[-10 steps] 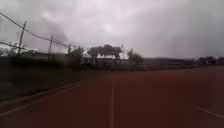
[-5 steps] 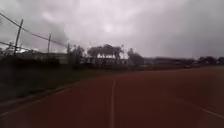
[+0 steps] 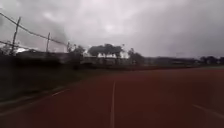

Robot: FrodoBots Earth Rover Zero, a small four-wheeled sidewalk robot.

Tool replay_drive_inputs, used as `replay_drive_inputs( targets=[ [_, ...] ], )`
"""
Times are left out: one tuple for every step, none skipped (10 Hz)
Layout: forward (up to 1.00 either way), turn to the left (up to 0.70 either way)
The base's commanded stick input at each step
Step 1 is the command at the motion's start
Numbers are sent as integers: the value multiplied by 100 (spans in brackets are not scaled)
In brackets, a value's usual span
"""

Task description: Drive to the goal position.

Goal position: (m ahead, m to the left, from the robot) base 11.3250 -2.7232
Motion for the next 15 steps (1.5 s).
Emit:
replay_drive_inputs(
  targets=[
    [50, 0],
    [50, 0],
    [50, 0],
    [50, 0],
    [50, 0],
    [50, 0],
    [50, 0],
    [50, 0],
    [50, 0],
    [50, 0],
    [50, 0],
    [50, 0],
    [50, 0],
    [50, 0],
    [50, 0]
  ],
)
